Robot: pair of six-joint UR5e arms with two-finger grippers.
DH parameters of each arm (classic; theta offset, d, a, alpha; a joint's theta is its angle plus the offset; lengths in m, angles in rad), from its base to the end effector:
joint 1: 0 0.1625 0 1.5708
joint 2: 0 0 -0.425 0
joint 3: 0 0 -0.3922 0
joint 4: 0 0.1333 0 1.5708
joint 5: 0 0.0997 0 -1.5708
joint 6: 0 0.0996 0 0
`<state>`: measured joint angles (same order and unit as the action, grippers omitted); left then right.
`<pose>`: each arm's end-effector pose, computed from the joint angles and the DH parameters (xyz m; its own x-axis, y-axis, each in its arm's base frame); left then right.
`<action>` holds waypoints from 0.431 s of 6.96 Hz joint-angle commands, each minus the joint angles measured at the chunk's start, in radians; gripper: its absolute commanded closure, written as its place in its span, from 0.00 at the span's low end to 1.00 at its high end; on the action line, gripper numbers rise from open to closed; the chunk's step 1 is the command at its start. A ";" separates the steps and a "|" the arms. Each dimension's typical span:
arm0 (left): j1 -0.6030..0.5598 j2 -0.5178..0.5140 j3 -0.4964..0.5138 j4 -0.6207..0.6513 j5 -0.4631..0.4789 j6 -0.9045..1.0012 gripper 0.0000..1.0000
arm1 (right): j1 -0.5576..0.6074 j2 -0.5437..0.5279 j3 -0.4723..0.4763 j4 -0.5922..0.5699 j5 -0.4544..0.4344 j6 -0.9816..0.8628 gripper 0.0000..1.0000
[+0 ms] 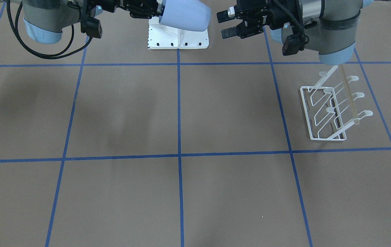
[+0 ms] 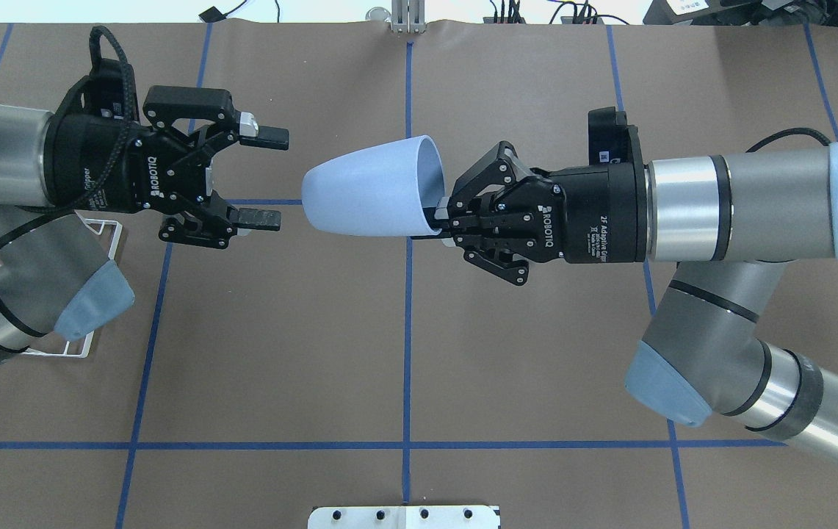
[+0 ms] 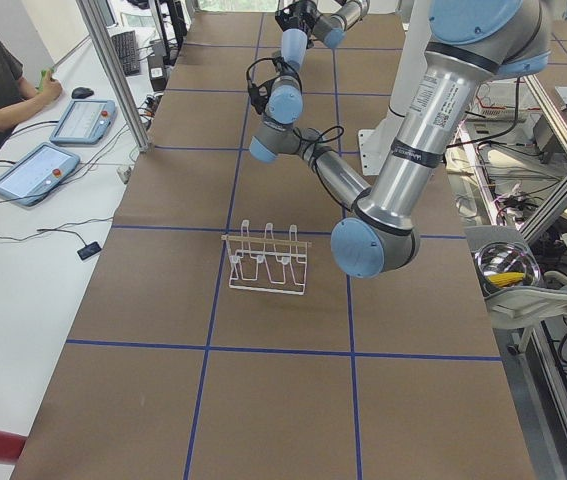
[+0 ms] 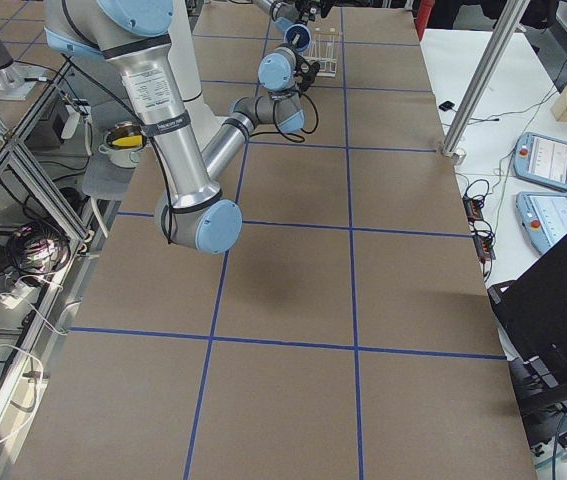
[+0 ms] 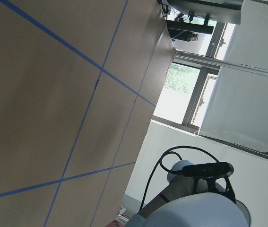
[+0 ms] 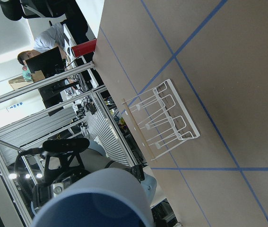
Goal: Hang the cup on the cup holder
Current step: 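Bring the left gripper to the cup's closed end and grasp it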
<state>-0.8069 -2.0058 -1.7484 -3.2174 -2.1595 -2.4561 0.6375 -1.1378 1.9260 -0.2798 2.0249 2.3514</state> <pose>0.2900 -0.4155 0.1928 -0.5135 -0.3946 -0.7620 -0.1478 0.9154 -0.3745 -0.3360 -0.3604 0.1395 -0.4376 0.4628 0.7709 0.1140 0.8790 -0.4630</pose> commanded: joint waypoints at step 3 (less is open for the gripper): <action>0.058 0.006 0.063 -0.231 0.138 -0.173 0.02 | -0.050 0.003 -0.033 0.132 -0.107 0.055 1.00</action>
<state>-0.7645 -2.0001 -1.6855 -3.4279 -2.0413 -2.6061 0.6070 -1.1370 1.9113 -0.2005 1.9543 2.3901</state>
